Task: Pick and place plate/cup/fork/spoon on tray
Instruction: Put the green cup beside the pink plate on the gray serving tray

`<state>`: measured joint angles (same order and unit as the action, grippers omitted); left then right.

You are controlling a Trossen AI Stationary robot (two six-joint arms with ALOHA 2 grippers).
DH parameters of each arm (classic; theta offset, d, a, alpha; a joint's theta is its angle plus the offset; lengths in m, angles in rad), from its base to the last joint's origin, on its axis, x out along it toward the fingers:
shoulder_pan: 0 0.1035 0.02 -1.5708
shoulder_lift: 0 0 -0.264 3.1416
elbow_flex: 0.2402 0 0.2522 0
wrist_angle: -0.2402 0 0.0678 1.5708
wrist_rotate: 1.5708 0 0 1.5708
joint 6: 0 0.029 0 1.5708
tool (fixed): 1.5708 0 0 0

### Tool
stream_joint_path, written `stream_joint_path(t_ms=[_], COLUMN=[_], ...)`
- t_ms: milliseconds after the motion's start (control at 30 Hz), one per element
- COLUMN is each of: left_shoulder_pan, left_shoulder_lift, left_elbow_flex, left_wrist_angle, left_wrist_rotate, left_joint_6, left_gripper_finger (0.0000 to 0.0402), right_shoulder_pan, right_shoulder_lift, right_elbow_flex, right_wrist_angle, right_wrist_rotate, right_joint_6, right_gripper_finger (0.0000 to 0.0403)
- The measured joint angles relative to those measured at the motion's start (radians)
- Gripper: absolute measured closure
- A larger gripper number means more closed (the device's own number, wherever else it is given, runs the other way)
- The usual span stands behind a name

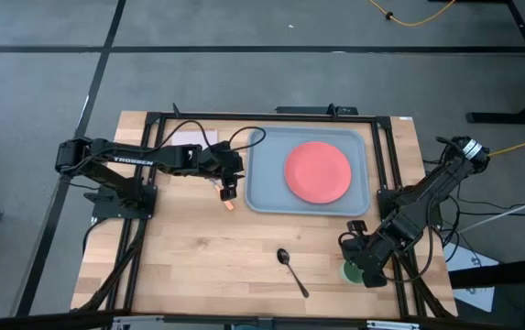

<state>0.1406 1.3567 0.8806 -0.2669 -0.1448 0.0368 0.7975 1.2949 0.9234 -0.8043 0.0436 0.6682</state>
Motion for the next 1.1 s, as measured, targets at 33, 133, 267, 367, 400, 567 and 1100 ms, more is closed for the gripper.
stream_joint_path(t_ms=[33, 133, 267, 367, 400, 567, 1100], left_shoulder_pan=[0.000, 0.000, 0.000, 0.001, 0.001, 0.001, 0.001], left_shoulder_lift=[0.000, 0.000, 0.000, 0.000, 0.000, 0.000, 0.000], left_elbow_flex=[0.000, 0.000, 0.000, 0.000, 0.000, 0.000, 0.000], left_wrist_angle=[0.000, 0.000, 0.000, 0.000, 0.000, -0.001, -0.002], left_wrist_rotate=[0.000, 0.000, 0.000, 0.000, 0.000, 0.000, 0.000], left_joint_6=[0.000, 0.000, 0.000, 0.000, 0.000, 0.000, 0.002], left_gripper_finger=[0.0305, 0.0305, 0.0305, 0.0305, 0.0305, 0.0305, 0.0305], right_shoulder_pan=[0.000, 0.000, 0.000, 0.000, 0.000, 0.000, 0.000], right_shoulder_lift=[0.000, 0.000, 0.000, -0.002, -0.002, 0.015, 0.072], right_elbow_flex=[0.000, 0.005, 0.039, 0.052, 0.052, 0.051, 0.051], right_wrist_angle=[0.000, 0.000, 0.003, 0.003, -0.008, -0.083, -0.116], right_wrist_rotate=[0.005, 0.009, 0.010, 0.031, 0.040, 0.032, 0.017], right_joint_6=[0.000, 0.000, -0.030, -0.078, -0.092, -0.087, -0.070], right_gripper_finger=[0.0324, 0.0324, 0.0324, 0.0324, 0.0324, 0.0324, 0.0324])
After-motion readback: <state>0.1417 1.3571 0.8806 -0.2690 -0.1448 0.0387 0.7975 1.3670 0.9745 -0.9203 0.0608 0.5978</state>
